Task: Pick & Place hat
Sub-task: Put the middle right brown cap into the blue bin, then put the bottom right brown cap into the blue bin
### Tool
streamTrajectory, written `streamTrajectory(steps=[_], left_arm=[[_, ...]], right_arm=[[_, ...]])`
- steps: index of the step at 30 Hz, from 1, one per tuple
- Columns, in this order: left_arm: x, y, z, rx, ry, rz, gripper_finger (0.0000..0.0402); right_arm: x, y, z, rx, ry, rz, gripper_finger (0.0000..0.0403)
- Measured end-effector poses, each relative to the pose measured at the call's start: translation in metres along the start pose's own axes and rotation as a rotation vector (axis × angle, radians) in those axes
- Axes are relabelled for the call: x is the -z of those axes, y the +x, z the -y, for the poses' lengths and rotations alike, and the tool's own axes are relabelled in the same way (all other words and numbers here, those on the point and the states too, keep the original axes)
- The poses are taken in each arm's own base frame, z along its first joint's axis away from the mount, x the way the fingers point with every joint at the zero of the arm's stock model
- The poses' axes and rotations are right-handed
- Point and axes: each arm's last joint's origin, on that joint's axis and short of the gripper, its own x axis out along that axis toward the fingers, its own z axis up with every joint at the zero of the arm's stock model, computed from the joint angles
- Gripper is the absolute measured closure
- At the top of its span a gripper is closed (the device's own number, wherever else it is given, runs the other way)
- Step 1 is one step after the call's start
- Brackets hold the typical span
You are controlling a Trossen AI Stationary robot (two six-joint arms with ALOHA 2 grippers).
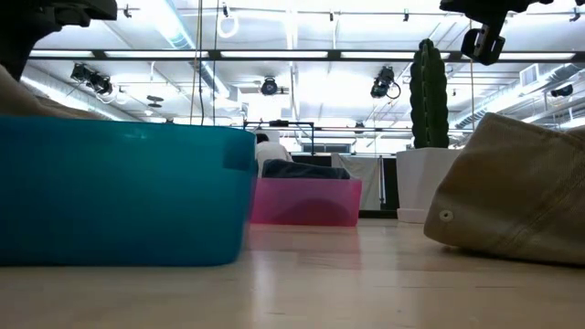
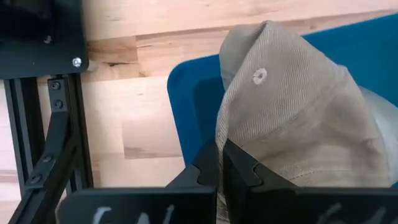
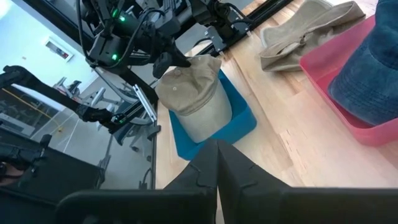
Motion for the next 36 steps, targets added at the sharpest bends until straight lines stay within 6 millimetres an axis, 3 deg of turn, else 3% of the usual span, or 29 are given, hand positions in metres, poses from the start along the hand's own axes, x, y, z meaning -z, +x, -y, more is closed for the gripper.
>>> streamTrajectory(steps=[4, 12, 21, 30, 36], left_arm=[[0.002, 0.0, 0.002, 0.023, -0.002, -0.015, 0.038], [0.003, -0.006, 0.007, 0.115, -0.022, -0.057, 0.0286], [-0.022, -0.062, 0.012, 0.413, -0.002, 0.247, 0.0199], [-0.054, -0.103, 0.024, 0.554, 0.117, 0.488, 0.0178], [-0.069, -0.111, 0.047, 0.622, 0.186, 0.561, 0.0185]], right_arm=[[0.0, 0.0, 0.0, -0.001, 0.007, -0.001, 0.0399], [0.002, 0.0, 0.001, -0.006, 0.057, -0.028, 0.0373], [0.007, -0.002, 0.002, -0.011, 0.121, -0.1, 0.0288], [0.024, -0.014, 0.011, 0.072, 0.302, -0.28, 0.0257], [0.04, -0.025, 0.018, 0.185, 0.457, -0.448, 0.0257]])
